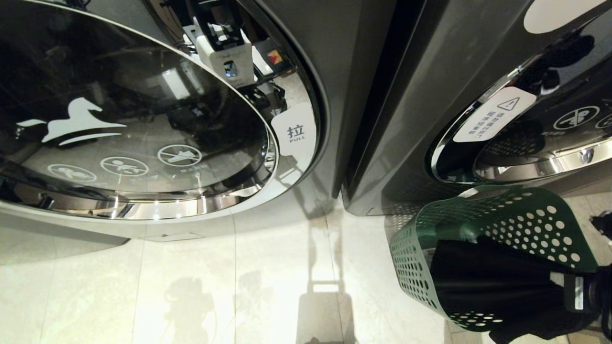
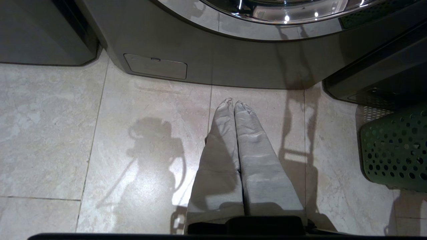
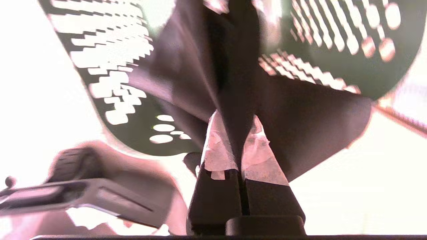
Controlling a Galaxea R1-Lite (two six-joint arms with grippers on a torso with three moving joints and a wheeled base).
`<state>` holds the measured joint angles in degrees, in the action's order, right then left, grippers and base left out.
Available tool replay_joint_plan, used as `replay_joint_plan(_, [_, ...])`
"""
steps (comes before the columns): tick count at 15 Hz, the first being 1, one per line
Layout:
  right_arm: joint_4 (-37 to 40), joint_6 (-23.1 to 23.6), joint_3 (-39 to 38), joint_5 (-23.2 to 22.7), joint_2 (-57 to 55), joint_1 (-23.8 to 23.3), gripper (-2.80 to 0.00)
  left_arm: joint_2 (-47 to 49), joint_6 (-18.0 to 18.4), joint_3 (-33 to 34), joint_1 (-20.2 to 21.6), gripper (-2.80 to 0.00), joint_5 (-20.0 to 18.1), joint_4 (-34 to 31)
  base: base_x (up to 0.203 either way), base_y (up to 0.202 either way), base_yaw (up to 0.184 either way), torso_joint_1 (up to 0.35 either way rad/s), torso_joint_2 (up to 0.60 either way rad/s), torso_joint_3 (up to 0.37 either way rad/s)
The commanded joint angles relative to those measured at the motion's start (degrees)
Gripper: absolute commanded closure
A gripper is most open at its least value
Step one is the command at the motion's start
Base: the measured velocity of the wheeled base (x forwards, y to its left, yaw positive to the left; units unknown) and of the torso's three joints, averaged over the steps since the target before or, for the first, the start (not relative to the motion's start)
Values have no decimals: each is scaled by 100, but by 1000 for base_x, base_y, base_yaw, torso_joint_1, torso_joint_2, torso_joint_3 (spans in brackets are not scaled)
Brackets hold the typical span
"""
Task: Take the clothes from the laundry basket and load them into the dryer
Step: Take the clothes out of the basket
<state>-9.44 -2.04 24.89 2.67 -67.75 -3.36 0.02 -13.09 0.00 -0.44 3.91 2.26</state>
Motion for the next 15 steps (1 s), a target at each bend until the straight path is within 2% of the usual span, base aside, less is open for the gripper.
replay_joint_plan(1, [-13,11,-169,-4,956,297,0,-4,-9,172,-5,0,4,3,0,0,0,0,0,0])
replay_joint_plan(4, [6,46,-394,98,1930,701,0,-8,-9,167,0,0,4,3,0,0,0,0,0,0])
replay_joint_plan(8, [153,93,-995,121,3358,745,0,-7,-9,167,0,0,4,3,0,0,0,0,0,0])
replay_joint_plan(12, [145,772,-1835,151,4493,750,0,-2,-9,167,-3,0,4,3,0,0,0,0,0,0])
replay_joint_plan(15, [154,982,-2363,130,5032,742,0,-2,-9,167,0,0,4,3,0,0,0,0,0,0])
